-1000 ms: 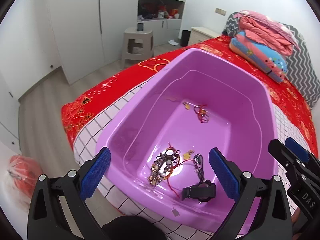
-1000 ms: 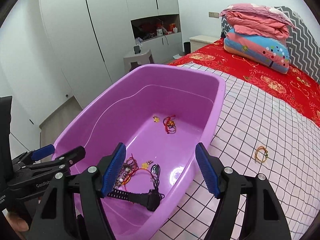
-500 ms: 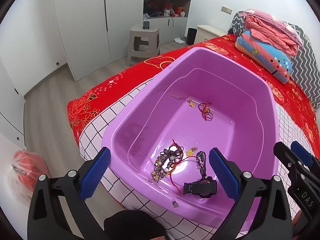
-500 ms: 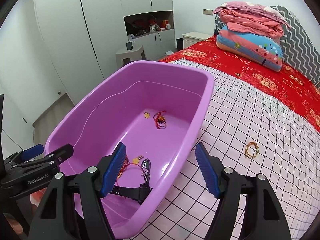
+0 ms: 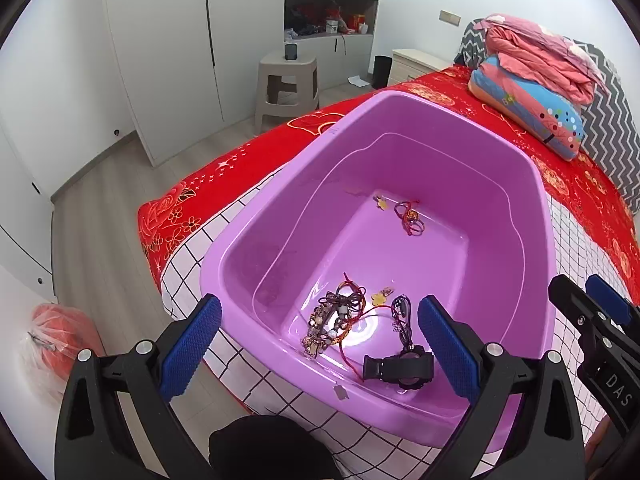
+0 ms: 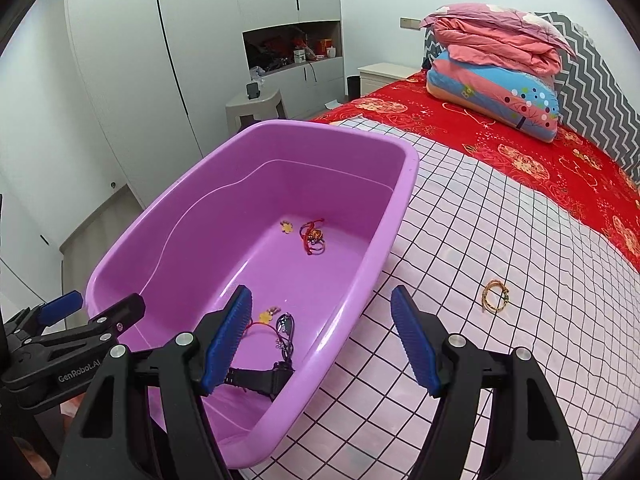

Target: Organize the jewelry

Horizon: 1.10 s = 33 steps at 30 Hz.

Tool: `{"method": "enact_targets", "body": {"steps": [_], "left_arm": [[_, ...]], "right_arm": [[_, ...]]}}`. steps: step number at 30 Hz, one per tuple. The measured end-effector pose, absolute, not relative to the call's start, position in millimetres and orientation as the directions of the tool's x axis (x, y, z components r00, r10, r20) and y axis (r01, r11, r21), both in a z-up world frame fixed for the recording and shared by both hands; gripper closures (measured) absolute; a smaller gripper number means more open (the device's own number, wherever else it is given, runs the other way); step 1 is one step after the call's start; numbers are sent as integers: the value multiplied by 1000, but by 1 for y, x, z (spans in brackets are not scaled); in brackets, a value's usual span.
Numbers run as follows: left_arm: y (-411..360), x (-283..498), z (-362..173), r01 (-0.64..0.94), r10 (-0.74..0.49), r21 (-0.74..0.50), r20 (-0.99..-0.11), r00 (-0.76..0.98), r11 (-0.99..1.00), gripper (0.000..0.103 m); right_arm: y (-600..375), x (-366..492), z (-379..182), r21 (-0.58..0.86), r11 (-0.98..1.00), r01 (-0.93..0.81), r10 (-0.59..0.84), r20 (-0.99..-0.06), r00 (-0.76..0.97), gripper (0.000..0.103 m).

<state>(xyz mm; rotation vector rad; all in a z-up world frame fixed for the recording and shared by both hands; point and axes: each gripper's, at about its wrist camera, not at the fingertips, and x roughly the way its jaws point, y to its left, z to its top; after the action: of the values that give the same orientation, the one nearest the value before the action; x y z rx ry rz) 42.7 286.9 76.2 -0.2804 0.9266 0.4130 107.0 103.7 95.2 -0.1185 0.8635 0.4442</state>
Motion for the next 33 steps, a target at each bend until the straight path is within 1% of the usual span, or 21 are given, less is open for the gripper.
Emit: {"method": "enact_targets", "body": {"steps": [33], "left_arm": [[284,38,79,-456,211,-74,-812,543,887,6]], "right_arm": [[98,102,95,65,908,-415,315,-757,572,34]]}}
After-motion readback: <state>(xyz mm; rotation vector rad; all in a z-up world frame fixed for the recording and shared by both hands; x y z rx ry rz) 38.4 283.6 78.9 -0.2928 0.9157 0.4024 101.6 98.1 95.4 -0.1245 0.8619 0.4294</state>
